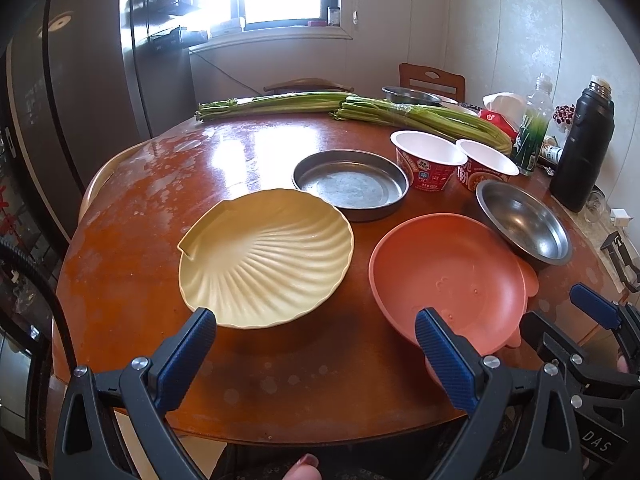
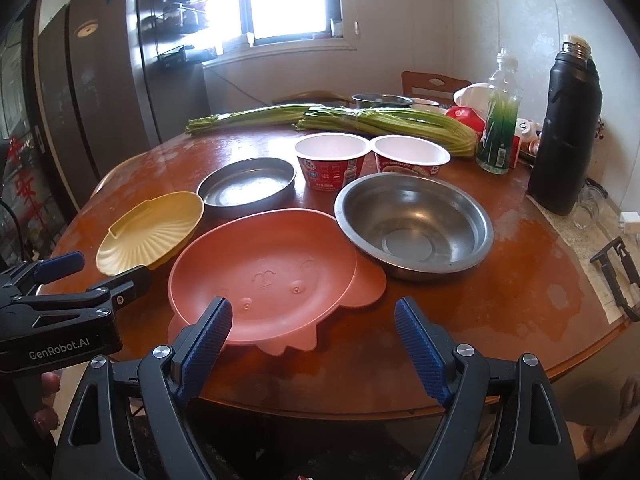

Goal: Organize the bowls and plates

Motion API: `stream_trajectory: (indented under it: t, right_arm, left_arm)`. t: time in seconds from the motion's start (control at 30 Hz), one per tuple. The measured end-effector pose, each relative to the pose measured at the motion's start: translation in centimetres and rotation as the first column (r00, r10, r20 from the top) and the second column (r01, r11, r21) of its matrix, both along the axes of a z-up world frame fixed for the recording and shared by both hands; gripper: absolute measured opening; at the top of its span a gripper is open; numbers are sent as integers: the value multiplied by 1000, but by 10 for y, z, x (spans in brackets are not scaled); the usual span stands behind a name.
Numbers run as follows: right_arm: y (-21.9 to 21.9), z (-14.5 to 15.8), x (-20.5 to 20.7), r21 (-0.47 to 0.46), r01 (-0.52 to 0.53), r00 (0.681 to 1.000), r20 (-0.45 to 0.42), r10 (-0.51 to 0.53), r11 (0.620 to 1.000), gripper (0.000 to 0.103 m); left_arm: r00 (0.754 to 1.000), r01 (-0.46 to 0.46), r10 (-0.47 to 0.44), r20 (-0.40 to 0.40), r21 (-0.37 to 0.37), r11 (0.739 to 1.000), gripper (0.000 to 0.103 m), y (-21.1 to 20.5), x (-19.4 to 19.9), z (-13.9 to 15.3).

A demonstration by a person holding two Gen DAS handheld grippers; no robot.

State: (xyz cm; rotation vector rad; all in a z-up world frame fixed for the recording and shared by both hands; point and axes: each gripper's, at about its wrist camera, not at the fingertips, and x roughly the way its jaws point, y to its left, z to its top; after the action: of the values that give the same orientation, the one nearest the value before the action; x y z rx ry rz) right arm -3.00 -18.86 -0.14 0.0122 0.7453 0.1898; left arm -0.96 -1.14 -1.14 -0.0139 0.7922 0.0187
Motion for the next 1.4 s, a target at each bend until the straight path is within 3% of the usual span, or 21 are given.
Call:
stream_trajectory:
  t: [1.4]
  right_arm:
    - [7,13,14,-22,-17,1000,5,18,1000,85]
  left_arm:
    - [1000,-5,5,-12,12,1000,100,4,10,4]
